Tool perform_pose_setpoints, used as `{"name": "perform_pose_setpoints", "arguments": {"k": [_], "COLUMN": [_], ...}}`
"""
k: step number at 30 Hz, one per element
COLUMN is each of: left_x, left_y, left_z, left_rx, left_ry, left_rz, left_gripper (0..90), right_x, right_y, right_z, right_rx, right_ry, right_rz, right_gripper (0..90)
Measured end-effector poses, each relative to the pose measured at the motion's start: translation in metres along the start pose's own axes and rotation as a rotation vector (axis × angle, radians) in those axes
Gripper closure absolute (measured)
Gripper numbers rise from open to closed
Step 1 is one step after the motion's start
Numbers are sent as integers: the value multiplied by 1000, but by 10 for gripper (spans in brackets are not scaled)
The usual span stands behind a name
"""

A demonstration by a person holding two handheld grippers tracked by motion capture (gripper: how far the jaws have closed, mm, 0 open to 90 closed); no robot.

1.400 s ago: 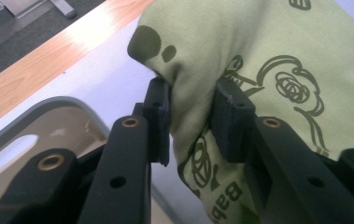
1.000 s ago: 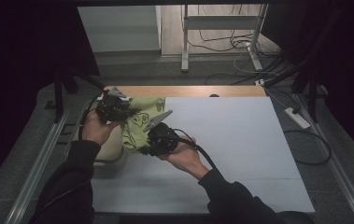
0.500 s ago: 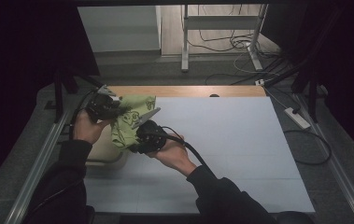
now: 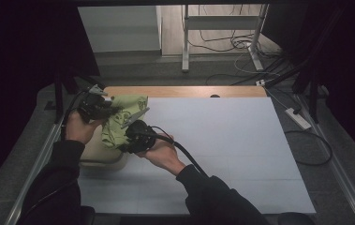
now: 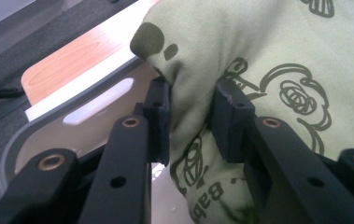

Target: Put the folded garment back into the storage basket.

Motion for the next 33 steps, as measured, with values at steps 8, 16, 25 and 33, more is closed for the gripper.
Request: {"name": "perform_pose_setpoints", "arguments": {"k": [8, 16, 25, 33], "left_x": [-1, -2, -4, -3], "left_y": [-8, -16, -24, -31], "left_z": [-10, -21, -31, -40], "left_rx": [-21, -48, -72, -92], "left_ry": [16, 26, 38, 50], "left_rz": [-15, -21, -33, -47], "left_gripper": [694, 694, 695, 695], "right_x": [12, 23, 35, 45], "right_y": [10, 20, 29, 38], "right_z": [-3, -6, -9, -12], "right_rx": [-5, -10, -9, -8], "right_ry": [-3, -8, -4, -5], "right_rz": [-4, -5, 1, 1], "right_gripper": [763, 763, 763, 763]}}
Point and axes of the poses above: each handheld gripper's, and its own axes: x roughly forward along the jaws, y roughly out of its top, z roughly to its right, the point moved 4 cm from there along x, roughly forward along the jaws, and after that the axes turned 10 degrees about -z, right-handed, at the moved point
